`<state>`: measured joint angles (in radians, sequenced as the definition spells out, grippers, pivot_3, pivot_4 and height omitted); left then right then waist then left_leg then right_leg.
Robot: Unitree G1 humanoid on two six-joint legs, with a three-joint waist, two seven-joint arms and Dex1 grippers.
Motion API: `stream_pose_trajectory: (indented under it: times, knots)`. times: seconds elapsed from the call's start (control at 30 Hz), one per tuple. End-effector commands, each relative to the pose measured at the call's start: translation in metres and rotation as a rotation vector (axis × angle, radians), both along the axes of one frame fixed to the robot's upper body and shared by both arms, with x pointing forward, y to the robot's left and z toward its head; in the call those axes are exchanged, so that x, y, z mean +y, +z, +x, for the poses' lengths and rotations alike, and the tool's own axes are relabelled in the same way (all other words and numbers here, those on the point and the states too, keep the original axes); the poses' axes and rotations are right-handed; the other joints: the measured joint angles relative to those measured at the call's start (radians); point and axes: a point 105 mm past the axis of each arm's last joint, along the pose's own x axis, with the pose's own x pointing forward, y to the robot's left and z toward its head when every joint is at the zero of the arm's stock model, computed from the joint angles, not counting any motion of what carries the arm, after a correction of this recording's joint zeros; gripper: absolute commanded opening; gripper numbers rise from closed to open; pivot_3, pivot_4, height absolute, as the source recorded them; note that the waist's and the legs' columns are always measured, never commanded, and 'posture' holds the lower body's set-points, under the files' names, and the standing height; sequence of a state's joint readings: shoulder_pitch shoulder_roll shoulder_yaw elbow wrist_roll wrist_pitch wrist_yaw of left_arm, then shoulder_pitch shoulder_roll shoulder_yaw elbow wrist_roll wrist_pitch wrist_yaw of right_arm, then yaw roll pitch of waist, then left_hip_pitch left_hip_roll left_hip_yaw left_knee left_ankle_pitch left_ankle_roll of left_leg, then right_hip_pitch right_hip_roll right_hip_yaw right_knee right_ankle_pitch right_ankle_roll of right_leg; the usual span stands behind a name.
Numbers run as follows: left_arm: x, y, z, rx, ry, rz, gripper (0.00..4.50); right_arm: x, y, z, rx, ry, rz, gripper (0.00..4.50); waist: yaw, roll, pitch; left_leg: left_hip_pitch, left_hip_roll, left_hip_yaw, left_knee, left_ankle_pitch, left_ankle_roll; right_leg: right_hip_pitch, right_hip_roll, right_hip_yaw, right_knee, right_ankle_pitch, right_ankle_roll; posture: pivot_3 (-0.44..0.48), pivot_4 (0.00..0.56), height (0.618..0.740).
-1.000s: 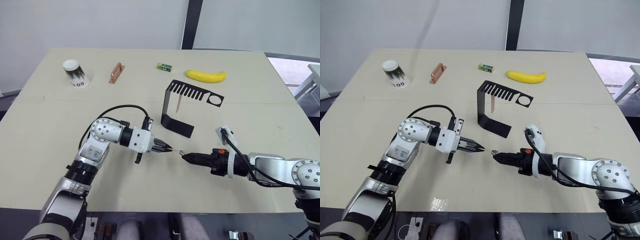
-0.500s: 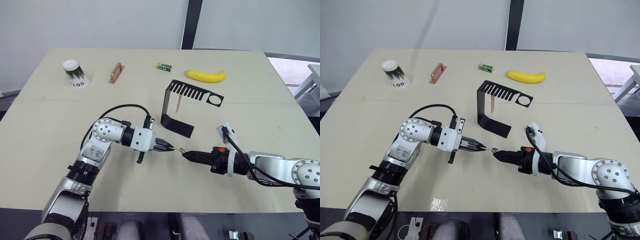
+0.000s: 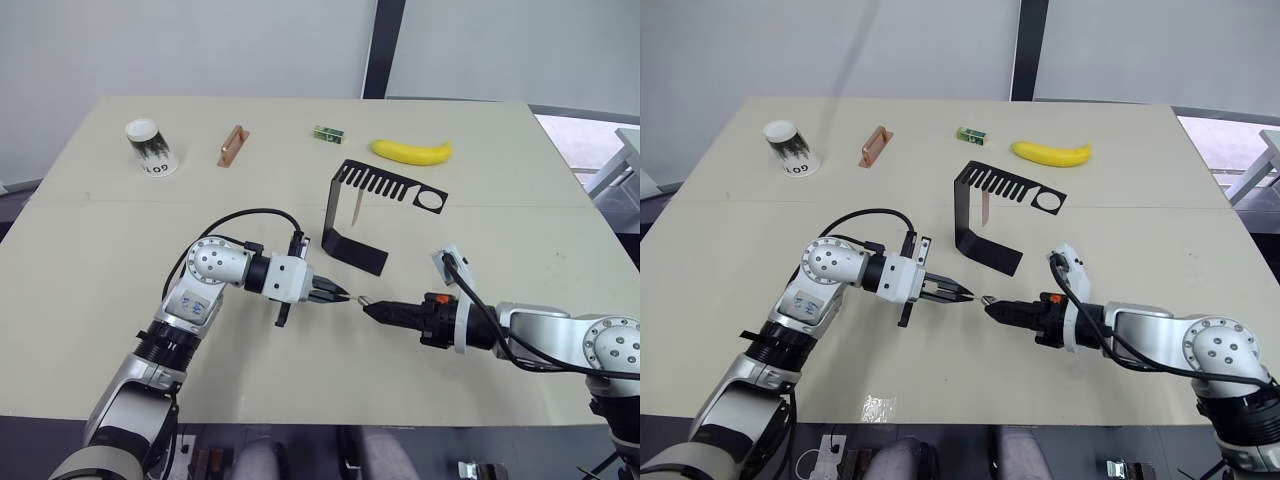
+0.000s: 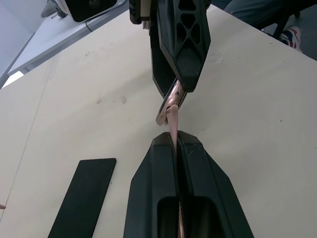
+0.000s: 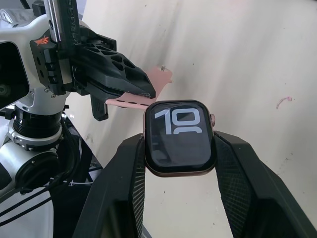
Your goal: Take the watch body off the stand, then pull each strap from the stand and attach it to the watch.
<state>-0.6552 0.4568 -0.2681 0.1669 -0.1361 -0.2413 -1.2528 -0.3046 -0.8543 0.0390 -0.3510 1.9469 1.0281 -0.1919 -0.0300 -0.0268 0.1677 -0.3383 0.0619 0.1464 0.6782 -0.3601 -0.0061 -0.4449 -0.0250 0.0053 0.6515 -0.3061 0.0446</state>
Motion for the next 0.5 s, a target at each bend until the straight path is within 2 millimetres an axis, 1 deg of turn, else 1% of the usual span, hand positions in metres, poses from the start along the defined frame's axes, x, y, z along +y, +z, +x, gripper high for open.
stream_pose_trajectory:
  times: [0.03, 0.5]
  knots:
    - [-0.009, 0.007, -0.004, -0.026, -0.020, -0.031, 0.00, 0.008, 0.011, -0.006, -0.039, 0.048, 0.015, 1.52, 0.000, 0.000, 0.000, 0.000, 0.000, 0.000, 0.000, 0.000, 0.000, 0.000, 0.000, 0.000, 0.000, 0.000, 0.000, 0.000, 0.150, 0.740]
    - [-0.021, 0.004, -0.008, -0.006, -0.024, -0.042, 0.00, 0.009, 0.009, -0.008, -0.041, 0.053, -0.020, 1.52, 0.000, 0.000, 0.000, 0.000, 0.000, 0.000, 0.000, 0.000, 0.000, 0.000, 0.000, 0.000, 0.000, 0.000, 0.000, 0.000, 0.150, 0.740]
